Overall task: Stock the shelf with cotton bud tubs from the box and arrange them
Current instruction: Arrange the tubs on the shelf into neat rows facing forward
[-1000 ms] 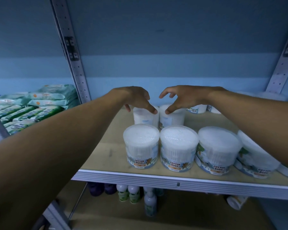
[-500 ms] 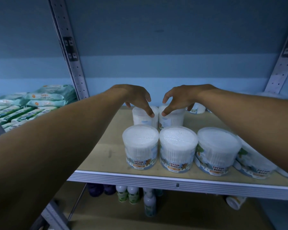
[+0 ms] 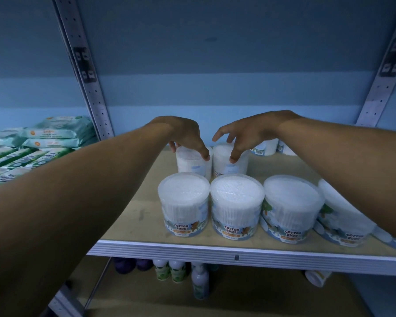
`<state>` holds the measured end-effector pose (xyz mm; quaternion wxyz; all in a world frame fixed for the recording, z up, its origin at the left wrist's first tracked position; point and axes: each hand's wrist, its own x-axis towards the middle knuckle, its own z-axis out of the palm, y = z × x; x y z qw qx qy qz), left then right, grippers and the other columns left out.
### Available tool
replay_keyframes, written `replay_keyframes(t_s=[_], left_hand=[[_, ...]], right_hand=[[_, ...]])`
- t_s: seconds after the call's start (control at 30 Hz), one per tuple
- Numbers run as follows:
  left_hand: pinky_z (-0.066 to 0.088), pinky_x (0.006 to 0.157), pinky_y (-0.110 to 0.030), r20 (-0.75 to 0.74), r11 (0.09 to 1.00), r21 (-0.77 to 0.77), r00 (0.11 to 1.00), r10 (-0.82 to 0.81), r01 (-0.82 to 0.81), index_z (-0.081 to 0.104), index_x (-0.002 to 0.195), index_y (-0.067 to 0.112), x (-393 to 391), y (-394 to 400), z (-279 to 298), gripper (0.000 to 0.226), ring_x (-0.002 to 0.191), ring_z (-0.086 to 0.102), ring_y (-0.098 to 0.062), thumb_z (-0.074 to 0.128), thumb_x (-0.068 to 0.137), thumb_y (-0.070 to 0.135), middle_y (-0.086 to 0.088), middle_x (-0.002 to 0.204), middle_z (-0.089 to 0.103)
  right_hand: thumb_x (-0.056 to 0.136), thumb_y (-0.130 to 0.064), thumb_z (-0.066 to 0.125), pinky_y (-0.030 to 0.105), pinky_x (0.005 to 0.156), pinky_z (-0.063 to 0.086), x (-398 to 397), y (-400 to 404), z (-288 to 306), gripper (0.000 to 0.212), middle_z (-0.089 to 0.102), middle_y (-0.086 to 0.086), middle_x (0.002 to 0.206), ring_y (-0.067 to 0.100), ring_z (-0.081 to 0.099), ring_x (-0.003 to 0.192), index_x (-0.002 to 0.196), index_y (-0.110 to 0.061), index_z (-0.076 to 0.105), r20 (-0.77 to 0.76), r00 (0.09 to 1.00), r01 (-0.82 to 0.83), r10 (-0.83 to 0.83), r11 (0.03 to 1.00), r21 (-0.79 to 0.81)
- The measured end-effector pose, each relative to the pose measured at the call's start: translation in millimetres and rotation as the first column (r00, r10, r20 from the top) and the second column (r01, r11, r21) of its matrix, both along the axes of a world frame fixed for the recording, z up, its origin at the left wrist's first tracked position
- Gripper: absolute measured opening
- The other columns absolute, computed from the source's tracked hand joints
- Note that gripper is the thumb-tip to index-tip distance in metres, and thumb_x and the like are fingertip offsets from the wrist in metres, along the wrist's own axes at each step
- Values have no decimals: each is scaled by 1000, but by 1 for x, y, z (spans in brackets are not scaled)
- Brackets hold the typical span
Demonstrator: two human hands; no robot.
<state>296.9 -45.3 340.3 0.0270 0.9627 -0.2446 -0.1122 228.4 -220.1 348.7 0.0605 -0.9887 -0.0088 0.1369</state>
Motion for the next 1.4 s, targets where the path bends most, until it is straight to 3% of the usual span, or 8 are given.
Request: replay_keyframes(t_s=[0.17,0.37,0.53,0.67,0.83,1.03,1.2,1.4], left_hand=[[57,92,-36,-5,1000,1,1000,1,-1,54,134,19,-4,2,7,76,108,59,-23,77,73,57,0,132,56],[54,98,-38,-92,1000,-3,996,-6,5,49,141,21,-4,6,14,86,121,54,-21,84,68,50,2,138,54],[56,94,-36,-90,999,24,995,-33,36,52,138,17,-6,4,11,79,115,58,-24,86,71,41,0,136,56],[58,90,-35,-78,1000,11,997,-26,27,54,137,13,-6,3,10,81,106,62,-24,86,70,44,-2,131,59],[60,85,-33,-27,1000,-24,1000,5,-5,59,126,12,-5,2,6,77,90,66,-22,85,66,54,-5,123,62],[61,81,-33,13,999,18,999,35,-36,58,86,15,-2,1,4,55,88,69,-27,80,67,62,-7,105,64],[59,88,-36,30,998,4,997,69,-69,53,133,16,0,3,4,90,96,67,-27,76,64,70,-7,129,59],[57,93,-37,-82,1000,-4,997,8,-8,40,148,21,1,3,4,95,118,56,-27,84,69,50,1,143,49]], right_hand=[[72,-52,82,37,101,51,-1,-6,6,87,40,-5,152,21,51,123,145,-48,35,10,1000,15,-16,996,84],[67,-69,76,35,86,60,4,0,8,82,43,-6,145,24,63,108,138,-40,48,51,997,64,-63,998,-15],[59,-71,78,36,83,60,7,6,3,72,56,-5,125,23,74,82,120,-36,62,51,995,87,-83,993,-78],[61,-63,83,37,83,61,10,7,1,59,55,-6,127,25,72,88,112,-37,67,48,996,83,-80,994,-68],[68,-48,85,35,85,60,9,1,-1,52,56,-8,124,24,65,103,115,-38,66,59,998,33,-32,999,-23],[67,-46,79,38,98,52,4,-6,-5,51,55,-10,131,20,59,114,114,-49,61,66,996,-64,64,998,-2],[73,-60,76,38,100,49,-1,-11,-1,61,47,-9,140,19,57,117,128,-46,54,125,992,-20,16,999,28],[56,-76,75,39,82,60,2,-3,-7,75,56,-3,124,23,71,88,116,-34,60,100,990,104,-96,992,-77]])
